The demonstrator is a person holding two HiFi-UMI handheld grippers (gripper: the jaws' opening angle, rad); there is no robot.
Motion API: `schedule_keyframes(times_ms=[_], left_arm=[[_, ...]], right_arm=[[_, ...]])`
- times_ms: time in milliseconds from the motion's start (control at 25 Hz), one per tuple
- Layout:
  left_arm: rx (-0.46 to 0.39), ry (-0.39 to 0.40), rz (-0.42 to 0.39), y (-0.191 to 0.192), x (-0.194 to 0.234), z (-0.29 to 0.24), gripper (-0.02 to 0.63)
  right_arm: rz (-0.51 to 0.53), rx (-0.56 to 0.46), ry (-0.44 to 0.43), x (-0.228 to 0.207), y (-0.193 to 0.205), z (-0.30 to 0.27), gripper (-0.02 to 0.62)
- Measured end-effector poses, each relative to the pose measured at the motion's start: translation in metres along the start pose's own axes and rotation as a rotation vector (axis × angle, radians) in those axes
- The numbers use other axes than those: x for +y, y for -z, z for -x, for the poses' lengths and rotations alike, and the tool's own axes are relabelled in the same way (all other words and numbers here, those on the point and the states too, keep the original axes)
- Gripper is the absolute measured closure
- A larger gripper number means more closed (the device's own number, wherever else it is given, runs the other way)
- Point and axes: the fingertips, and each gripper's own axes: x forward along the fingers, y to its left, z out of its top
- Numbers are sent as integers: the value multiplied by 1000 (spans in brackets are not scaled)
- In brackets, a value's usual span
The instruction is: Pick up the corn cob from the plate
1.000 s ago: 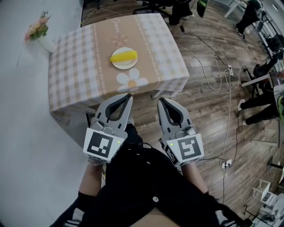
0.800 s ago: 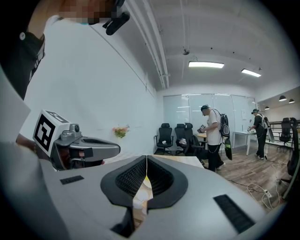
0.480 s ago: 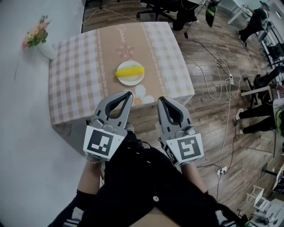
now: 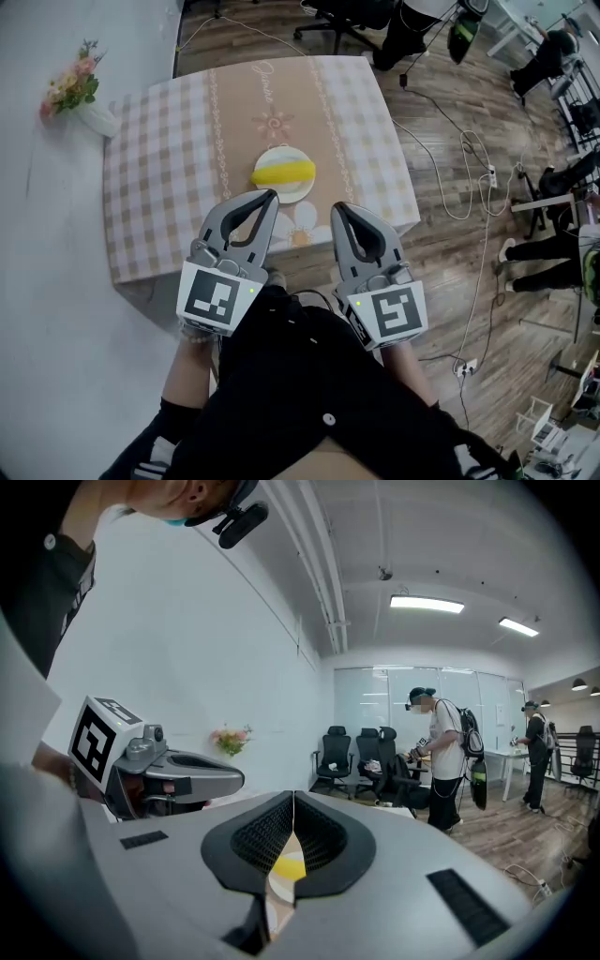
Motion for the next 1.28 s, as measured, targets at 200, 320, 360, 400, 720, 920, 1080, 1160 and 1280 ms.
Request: schedule_keyframes(times_ms=[200,320,360,400,720,920,1080,1160,1280], left_arm=[[10,-4,-23,3,27,-17,594],[17,-22,24,0,45,-23,594],[19,-26,27,0,48,-23,594],[21,-30,24,1,49,-22,594],[20,-49,-26,6,57,-24,594],[64,-94,-29,10,66,-32,594],[86,-81,-68,16,68,-46,594],[106,-77,-77,19,67,-55,594],[132,-69,-78,25,66,-67,592]], right_arm=[[14,8,1,-6,-2,-24,554],[6,29,-1,-11,-4,-43,554],[7,33,-2,-10,-5,-44,554],[8,36,-5,-9,-5,-45,554],[4,47,-33,-12,-2,-54,554],[-4,41,-62,-21,-4,-68,554],[7,51,-96,-31,-3,-77,554],[11,61,-110,-37,-1,-81,554],[6,79,-131,-44,3,-87,554]])
